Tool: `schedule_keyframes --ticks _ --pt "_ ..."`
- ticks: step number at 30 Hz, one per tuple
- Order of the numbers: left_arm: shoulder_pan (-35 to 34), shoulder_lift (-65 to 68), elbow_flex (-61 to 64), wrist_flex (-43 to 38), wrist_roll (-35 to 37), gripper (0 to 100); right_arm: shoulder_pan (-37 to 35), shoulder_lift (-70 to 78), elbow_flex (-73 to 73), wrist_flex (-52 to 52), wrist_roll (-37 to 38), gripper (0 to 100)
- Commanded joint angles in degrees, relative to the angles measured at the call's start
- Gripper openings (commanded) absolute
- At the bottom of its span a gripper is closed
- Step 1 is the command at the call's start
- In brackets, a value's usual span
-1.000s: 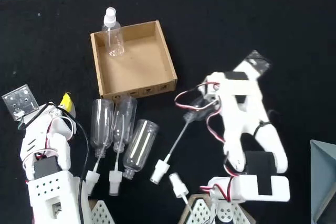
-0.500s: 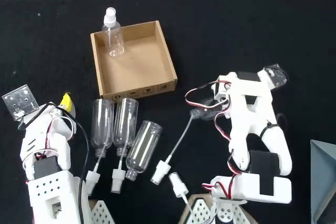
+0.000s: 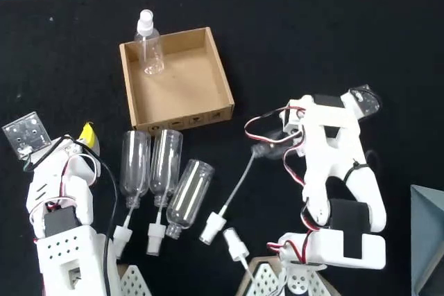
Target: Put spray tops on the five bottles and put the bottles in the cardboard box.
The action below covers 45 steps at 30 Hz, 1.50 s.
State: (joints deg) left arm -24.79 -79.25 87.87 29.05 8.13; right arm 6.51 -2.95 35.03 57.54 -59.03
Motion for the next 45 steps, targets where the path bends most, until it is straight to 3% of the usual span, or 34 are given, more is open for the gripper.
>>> schedule_keyframes --ticks 1,5,13,22,34,45 --pt "0.0 -0.7 -0.9 -1.1 -0.5 21 1.4 0.0 -4.6 0.5 -0.3 21.1" --pt "0.0 -0.7 -0.8 -1.1 -0.5 21 1.3 0.0 -4.7 0.5 -0.3 27.6" --pt "0.0 -0.7 -0.8 -1.1 -0.5 21 1.8 -1.3 -6.0 1.3 -0.1 27.6" --pt "-0.1 -0.7 -0.8 -1.1 -0.5 21 1.4 -3.9 -15.5 12.6 2.7 27.6" --pt "0.0 -0.7 -0.8 -1.2 -0.5 21 -1.1 -3.9 -21.7 19.1 2.9 27.6" --pt "0.0 -0.7 -0.8 -1.2 -0.5 21 -2.5 -3.9 -21.8 22.6 24.4 27.6"
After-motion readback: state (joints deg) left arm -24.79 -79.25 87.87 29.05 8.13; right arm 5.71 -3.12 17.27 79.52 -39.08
